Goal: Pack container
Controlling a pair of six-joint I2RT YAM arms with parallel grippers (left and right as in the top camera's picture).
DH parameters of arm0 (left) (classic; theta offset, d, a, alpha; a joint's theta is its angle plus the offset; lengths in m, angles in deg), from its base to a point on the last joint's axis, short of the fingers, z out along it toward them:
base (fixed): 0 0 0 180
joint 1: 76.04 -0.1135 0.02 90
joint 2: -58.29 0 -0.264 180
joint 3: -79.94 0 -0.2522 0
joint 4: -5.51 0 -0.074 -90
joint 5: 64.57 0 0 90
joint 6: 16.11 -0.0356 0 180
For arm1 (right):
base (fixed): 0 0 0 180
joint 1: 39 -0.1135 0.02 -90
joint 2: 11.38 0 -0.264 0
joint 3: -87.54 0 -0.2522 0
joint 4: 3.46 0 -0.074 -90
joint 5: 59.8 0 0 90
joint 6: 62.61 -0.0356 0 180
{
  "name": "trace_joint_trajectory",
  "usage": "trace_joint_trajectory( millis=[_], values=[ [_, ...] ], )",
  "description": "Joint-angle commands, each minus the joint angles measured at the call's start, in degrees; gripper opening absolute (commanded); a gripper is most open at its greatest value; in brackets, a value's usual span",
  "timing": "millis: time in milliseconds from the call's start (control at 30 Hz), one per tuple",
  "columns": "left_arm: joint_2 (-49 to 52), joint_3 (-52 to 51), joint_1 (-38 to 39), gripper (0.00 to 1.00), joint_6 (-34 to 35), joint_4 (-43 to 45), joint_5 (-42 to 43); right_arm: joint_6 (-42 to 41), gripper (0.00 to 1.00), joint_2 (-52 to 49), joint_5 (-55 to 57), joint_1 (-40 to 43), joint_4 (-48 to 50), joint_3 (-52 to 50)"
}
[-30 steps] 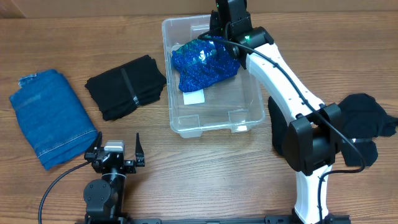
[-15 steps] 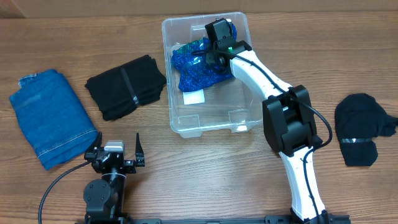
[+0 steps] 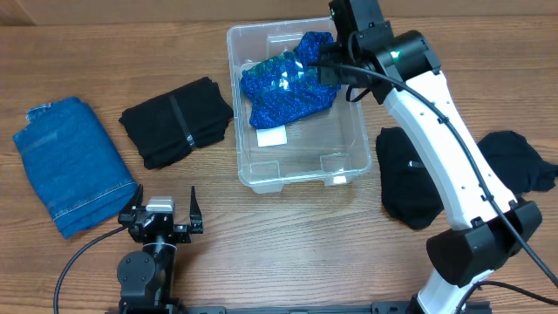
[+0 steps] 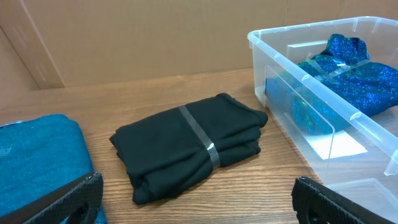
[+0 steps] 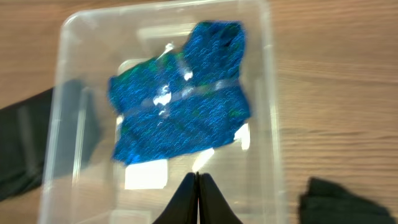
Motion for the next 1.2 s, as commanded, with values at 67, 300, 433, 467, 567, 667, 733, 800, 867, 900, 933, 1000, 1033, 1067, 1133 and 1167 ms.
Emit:
trace_joint_trajectory(
  millis=[67,300,433,467,567,667,733,800,867,900,933,1000,1033,1067,1133,1167],
  values=[
    [-0.2,-0.3,0.3,1.00,-1.3,0.1,-0.5,0.3,0.04,-2.7,-12.9,-1.2,-5.6,-6.3],
    [-0.2,-0.3,0.3,1.00,-1.3,0.1,-0.5,-7.2,0.04,-2.7,-13.0,-6.3,-1.8,-13.6],
    [-0.2,-0.3,0.3,1.00,-1.3,0.1,-0.5,-9.7,0.04,-2.7,-12.4,-12.7,0.2,-14.9],
    [-0.2,-0.3,0.3,1.00,-1.3,0.1,-0.5,-9.7,0.04,-2.7,-11.9,-14.2,1.1,-15.3],
    [-0.2,-0.3,0.3,1.00,-1.3,0.1,-0.5,-14.1,0.04,-2.7,-6.6,-18.0,0.5,-15.6],
    [-0.2,-0.3,0.3,1.00,-1.3,0.1,-0.5,-15.8,0.04,-2.7,-5.6,-19.9,1.0,-15.6],
    [-0.2,-0.3,0.3,1.00,-1.3,0.1,-0.5,-16.5,0.04,-2.7,-6.2,-21.0,1.5,-15.6],
    [-0.2,-0.3,0.3,1.00,-1.3,0.1,-0.5,-17.0,0.04,-2.8,-6.2,-22.5,1.7,-15.6],
    [-0.2,-0.3,0.3,1.00,-1.3,0.1,-0.5,-17.1,0.04,-2.8,-6.2,-23.7,2.1,-15.6],
    [-0.2,-0.3,0.3,1.00,-1.3,0.1,-0.5,-17.2,0.04,-2.8,-5.9,-24.3,2.3,-15.6],
    [-0.2,-0.3,0.3,1.00,-1.3,0.1,-0.5,-17.2,0.04,-2.8,-5.0,-25.0,2.3,-15.6],
    [-0.2,-0.3,0.3,1.00,-1.3,0.1,-0.5,-17.4,0.04,-2.9,-2.9,-25.9,2.3,-15.6],
    [-0.2,-0.3,0.3,1.00,-1.3,0.1,-0.5,-18.0,0.04,-3.0,-2.1,-26.1,2.3,-15.6],
    [-0.2,-0.3,0.3,1.00,-1.3,0.1,-0.5,-18.7,0.04,-3.0,-2.0,-26.2,2.3,-15.6],
    [-0.2,-0.3,0.3,1.00,-1.3,0.1,-0.5,-18.9,0.04,-3.1,-1.9,-26.4,2.3,-15.6],
    [-0.2,-0.3,0.3,1.00,-1.3,0.1,-0.5,-18.9,0.04,-3.1,-1.9,-26.4,2.3,-15.6]
  ],
)
